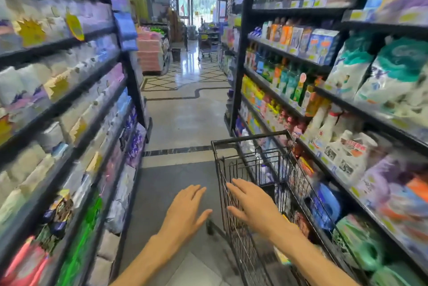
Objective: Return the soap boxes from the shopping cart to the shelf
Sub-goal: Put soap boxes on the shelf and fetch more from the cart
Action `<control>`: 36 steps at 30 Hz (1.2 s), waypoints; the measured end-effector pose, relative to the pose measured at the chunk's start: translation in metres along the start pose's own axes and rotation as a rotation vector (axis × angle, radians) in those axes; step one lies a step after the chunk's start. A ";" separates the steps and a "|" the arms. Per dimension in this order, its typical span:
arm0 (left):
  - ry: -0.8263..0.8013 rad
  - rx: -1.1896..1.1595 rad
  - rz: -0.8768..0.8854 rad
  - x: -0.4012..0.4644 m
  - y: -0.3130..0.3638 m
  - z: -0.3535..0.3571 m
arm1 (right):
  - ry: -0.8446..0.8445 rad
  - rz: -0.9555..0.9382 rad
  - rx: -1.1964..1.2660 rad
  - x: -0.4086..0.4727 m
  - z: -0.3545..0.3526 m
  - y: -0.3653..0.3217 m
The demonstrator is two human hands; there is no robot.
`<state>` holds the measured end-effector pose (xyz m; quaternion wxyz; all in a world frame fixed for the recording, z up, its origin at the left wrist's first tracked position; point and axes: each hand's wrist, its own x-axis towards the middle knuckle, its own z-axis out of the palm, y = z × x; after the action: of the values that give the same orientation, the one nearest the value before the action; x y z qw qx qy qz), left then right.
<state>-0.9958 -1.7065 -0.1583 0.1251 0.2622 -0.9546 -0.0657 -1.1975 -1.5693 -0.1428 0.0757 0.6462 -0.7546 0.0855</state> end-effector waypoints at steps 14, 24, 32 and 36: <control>-0.251 -0.148 0.708 0.276 0.049 0.095 | -0.040 0.819 -0.026 0.003 0.003 0.130; -0.521 -0.188 0.890 0.346 0.123 0.211 | -0.024 1.207 0.155 -0.042 0.067 0.190; -0.856 -0.057 0.730 0.373 0.121 0.360 | -0.169 1.429 0.399 -0.061 0.176 0.218; -0.978 0.026 0.647 0.375 0.119 0.449 | -0.182 1.537 0.510 -0.071 0.248 0.223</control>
<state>-1.4878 -1.7722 -0.4903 -0.3195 -0.1017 -0.9337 -0.1261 -1.4076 -1.5232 -0.4073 -0.2154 -0.0504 -0.9477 0.2300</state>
